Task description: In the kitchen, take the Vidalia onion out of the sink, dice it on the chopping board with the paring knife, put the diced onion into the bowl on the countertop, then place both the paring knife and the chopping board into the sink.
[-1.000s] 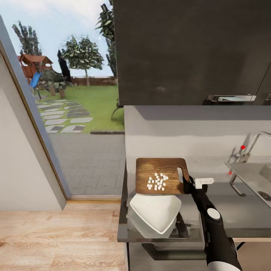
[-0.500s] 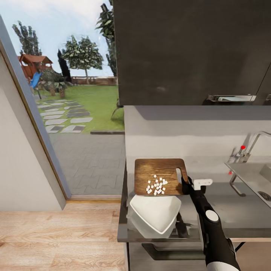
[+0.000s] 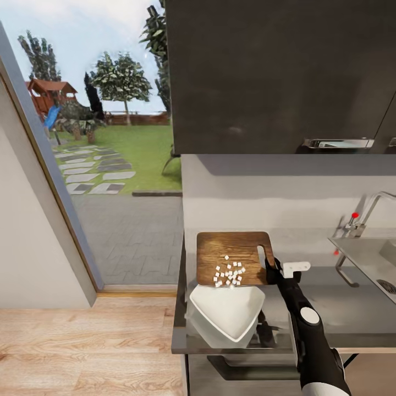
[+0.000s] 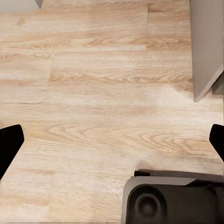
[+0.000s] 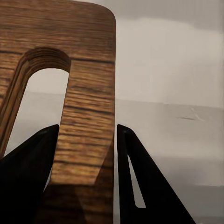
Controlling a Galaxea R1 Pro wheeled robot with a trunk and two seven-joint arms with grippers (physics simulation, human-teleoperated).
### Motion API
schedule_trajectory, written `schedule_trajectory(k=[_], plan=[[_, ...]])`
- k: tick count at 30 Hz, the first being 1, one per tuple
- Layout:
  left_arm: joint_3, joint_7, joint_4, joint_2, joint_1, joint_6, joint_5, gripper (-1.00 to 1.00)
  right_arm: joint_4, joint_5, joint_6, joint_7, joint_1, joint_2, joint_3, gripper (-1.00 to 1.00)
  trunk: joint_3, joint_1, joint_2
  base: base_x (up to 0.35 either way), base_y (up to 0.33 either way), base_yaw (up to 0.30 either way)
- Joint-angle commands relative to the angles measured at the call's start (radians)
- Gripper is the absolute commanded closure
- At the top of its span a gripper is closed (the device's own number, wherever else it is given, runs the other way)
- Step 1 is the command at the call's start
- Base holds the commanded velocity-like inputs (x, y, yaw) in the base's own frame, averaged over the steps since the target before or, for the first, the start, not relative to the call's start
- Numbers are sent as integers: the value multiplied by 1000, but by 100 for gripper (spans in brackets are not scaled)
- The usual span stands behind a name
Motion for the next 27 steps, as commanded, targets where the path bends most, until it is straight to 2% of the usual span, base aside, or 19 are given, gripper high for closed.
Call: schedule_trajectory(k=[1,9,12,15,27], plan=[[-7,9,1,2,0,-1,5,-100,0,10,-6,7,-1,2,-5,100,-2,1,-2,0,0,0],[-7,9,16,1,0,-1,5,-100,8,10,-15,7,-1,2,-6,100,-2,1,-2,0,0,0],[-7,9,16,1,0,-1,5,-100,25,11,-72,3,-1,2,-7,100,-2,1,-2,0,0,0],[-6,9,17,1,0,-1,5,-100,33,10,-91,3,-1,2,-7,100,-2,1,-2,0,0,0],[-6,9,17,1,0,-1,5,-100,41,10,-101,2,-1,2,-18,100,-2,1,-2,0,0,0]])
